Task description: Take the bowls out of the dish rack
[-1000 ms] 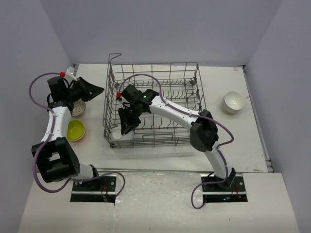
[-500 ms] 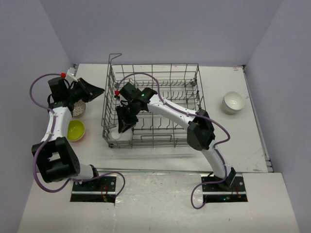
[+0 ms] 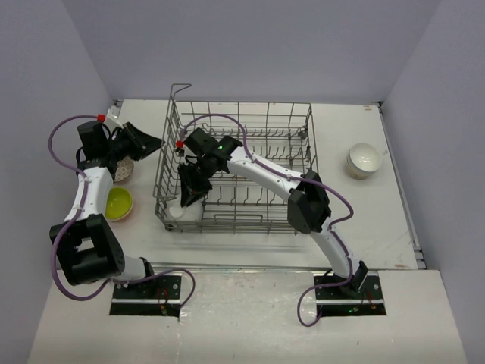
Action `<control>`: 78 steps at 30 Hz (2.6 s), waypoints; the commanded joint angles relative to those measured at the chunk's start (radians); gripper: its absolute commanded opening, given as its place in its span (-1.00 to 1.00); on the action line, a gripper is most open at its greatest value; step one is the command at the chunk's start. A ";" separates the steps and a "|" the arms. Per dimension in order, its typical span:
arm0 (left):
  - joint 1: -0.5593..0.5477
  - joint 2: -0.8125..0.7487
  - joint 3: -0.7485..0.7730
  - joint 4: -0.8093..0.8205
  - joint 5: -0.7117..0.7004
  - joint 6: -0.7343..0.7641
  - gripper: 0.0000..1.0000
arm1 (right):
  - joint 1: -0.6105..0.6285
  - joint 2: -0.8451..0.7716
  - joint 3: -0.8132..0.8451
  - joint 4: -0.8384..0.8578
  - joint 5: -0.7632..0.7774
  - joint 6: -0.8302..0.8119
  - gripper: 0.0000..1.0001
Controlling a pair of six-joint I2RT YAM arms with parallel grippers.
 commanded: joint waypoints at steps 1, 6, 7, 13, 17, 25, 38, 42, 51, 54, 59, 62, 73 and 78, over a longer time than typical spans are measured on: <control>-0.010 -0.015 -0.014 0.017 0.025 -0.005 -0.55 | -0.008 0.001 -0.041 0.011 0.098 -0.038 -0.49; -0.013 -0.019 -0.006 0.017 0.027 -0.006 -0.55 | -0.016 -0.109 -0.138 0.067 0.128 -0.043 -0.36; -0.013 -0.019 -0.004 0.017 0.029 -0.006 -0.54 | -0.016 -0.137 -0.147 0.068 0.128 -0.041 -0.33; -0.015 -0.028 0.000 0.017 0.035 -0.006 -0.47 | -0.022 -0.252 -0.282 0.134 0.132 0.000 -0.29; -0.013 -0.032 0.014 -0.031 -0.010 0.024 0.02 | -0.031 -0.312 -0.371 0.185 0.106 0.029 -0.28; -0.007 0.004 0.077 -0.086 -0.111 0.020 0.40 | -0.029 -0.378 -0.537 0.283 0.060 0.075 -0.29; 0.025 -0.062 0.049 0.004 -0.168 -0.035 0.49 | -0.031 -0.548 -0.955 0.890 0.034 0.284 -0.23; 0.031 -0.081 0.028 0.063 -0.137 -0.057 0.50 | -0.029 -0.548 -1.046 1.120 0.043 0.350 -0.23; 0.037 -0.171 -0.046 0.112 -0.063 -0.039 0.46 | -0.029 -0.534 -1.274 1.534 0.086 0.540 -0.05; 0.037 -0.209 -0.076 0.087 -0.067 0.003 0.45 | -0.029 -0.533 -1.291 1.535 0.094 0.540 -0.04; 0.037 -0.268 -0.130 0.055 -0.077 0.044 0.45 | -0.031 -0.504 -1.284 1.535 0.074 0.532 -0.04; 0.036 -0.291 -0.153 0.064 -0.067 0.049 0.44 | -0.032 -0.498 -1.272 1.523 0.068 0.528 -0.04; 0.001 -0.323 -0.179 0.049 -0.033 0.084 0.30 | -0.078 -0.525 -1.250 1.447 0.033 0.505 -0.03; -0.001 -0.303 -0.181 0.055 -0.031 0.080 -0.03 | -0.083 -0.545 -1.207 1.365 0.033 0.468 -0.03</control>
